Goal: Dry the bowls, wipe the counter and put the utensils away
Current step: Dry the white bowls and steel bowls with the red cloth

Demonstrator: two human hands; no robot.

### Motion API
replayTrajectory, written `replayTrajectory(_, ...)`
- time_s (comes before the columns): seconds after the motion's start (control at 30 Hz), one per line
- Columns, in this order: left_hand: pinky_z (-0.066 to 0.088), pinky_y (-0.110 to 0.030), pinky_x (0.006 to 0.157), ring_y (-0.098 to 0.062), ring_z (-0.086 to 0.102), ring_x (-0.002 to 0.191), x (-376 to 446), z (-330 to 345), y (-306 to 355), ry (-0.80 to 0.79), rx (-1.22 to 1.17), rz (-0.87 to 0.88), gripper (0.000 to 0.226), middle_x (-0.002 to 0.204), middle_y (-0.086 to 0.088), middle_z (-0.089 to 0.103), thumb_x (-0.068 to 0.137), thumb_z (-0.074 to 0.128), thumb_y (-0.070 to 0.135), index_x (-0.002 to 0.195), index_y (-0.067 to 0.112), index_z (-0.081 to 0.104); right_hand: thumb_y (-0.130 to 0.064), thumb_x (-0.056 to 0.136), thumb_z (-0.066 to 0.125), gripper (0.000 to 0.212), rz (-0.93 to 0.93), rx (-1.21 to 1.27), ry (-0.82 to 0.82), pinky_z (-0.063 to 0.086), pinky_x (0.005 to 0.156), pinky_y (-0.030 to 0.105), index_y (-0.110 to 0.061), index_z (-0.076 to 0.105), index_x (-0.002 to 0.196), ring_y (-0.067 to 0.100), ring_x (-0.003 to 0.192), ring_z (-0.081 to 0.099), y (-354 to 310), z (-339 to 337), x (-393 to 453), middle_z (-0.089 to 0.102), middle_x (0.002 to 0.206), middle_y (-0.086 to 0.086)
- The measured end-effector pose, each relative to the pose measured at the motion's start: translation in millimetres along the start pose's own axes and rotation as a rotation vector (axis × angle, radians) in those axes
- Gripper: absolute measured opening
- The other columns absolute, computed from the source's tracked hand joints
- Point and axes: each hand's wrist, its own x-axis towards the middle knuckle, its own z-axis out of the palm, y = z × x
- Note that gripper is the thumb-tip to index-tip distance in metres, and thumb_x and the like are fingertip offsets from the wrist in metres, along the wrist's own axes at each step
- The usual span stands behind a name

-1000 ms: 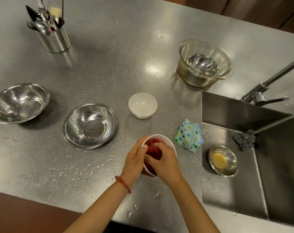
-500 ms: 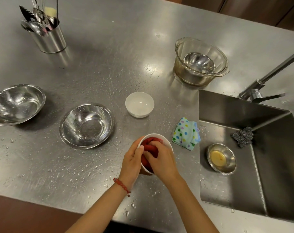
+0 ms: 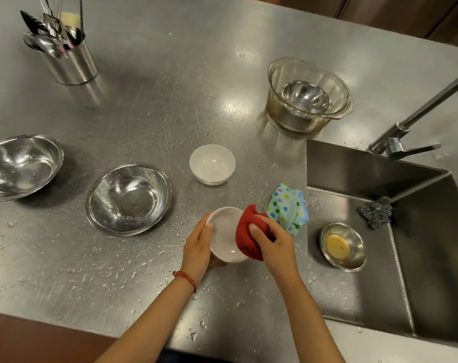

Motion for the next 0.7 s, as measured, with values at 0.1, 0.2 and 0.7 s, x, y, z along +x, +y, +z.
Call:
replayTrajectory(0.1,0.058,-0.046,0.052,-0.028,0.063,0.091,5,0,-9,0.045,0.062,-0.013,0.026,0.114,-0.002,0.059,0.093,0.044,0.033,0.101,0.051,0.06,-0.023,0.084,0.064,0.028,-0.019,0.024,0.006,0.05,0.059,0.008,-0.048,0.055,0.093,0.004,0.094,0.054,1,-5,4,0.053,0.105,-0.02)
replayTrajectory(0.2,0.057,-0.04,0.047,-0.02,0.068,0.077,9,-2,-14,0.079,0.139,0.018,0.026,0.106,0.006,0.062,0.093,0.045,0.036,0.096,0.059,0.058,-0.021,0.084,0.065,0.027,-0.038,0.051,0.009,0.051,0.06,0.009,-0.044,0.057,0.096,0.007,0.097,0.054,3,-10,11,0.055,0.107,-0.018)
replayTrajectory(0.7,0.043,-0.027,0.079,-0.015,0.056,0.09,88,-12,27,0.255,0.447,0.238,0.036,0.1,0.003,0.056,0.091,0.051,0.032,0.123,0.016,0.054,-0.017,0.079,0.07,0.029,-0.073,0.052,0.006,0.05,0.059,0.008,-0.04,0.058,0.093,0.007,0.088,0.059,-9,4,61,0.06,0.097,-0.013)
